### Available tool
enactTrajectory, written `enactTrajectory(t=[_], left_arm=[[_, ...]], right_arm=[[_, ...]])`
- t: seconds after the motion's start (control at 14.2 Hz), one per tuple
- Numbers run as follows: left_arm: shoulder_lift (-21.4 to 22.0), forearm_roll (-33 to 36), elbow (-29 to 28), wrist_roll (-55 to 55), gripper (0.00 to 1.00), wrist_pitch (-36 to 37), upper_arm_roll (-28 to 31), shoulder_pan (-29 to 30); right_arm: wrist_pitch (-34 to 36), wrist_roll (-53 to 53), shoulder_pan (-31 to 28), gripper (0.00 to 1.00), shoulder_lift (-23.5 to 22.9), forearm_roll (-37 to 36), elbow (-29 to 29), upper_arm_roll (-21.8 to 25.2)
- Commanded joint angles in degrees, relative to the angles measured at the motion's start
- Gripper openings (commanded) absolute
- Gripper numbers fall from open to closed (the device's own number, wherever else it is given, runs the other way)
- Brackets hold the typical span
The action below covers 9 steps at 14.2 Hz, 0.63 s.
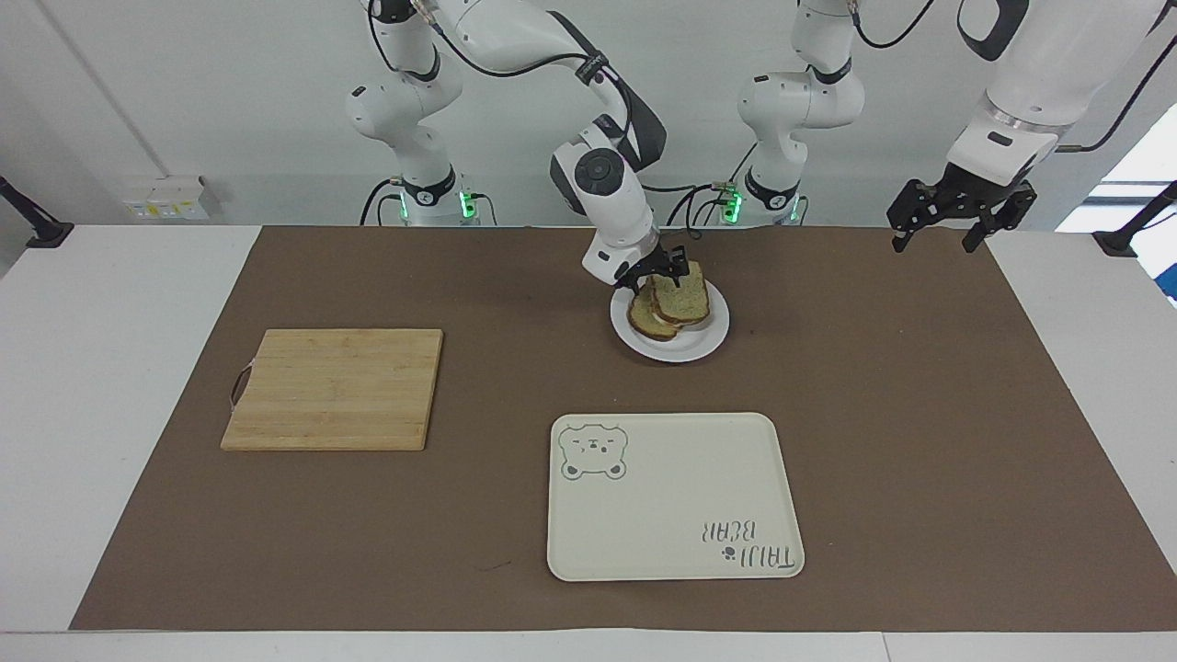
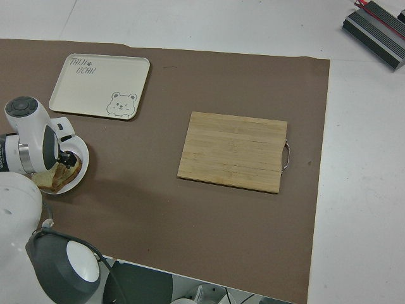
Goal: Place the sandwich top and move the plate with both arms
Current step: 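Withdraw the right gripper to the board while the left gripper reaches forward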
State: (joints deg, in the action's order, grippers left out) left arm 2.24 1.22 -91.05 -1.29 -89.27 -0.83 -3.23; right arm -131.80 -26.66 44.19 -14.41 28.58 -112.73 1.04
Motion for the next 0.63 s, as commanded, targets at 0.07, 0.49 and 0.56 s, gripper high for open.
enactTrajectory(t=[0.07,0.49,0.56], left_arm=[[0.2,-0.1,0.1,-0.9,1.00,0.8,-0.1,0.5],[0.7,0.5,-0.1,-0.7,1.00,3.4,-0.5,0.4],[0.8,-0.1,0.0,-0.8,1.00,4.5,-0.1,0.5]], right_arm=[[2.2,-0.8,-4.2,1.00,3.6,-4.6,-0.1,-0.3],[7.3,-0.8,-12.0,1.00,8.9,-13.4,-0.5,-0.2],[8.4,-0.7,-13.3,1.00,9.4,-14.6,-0.2,-0.2]])
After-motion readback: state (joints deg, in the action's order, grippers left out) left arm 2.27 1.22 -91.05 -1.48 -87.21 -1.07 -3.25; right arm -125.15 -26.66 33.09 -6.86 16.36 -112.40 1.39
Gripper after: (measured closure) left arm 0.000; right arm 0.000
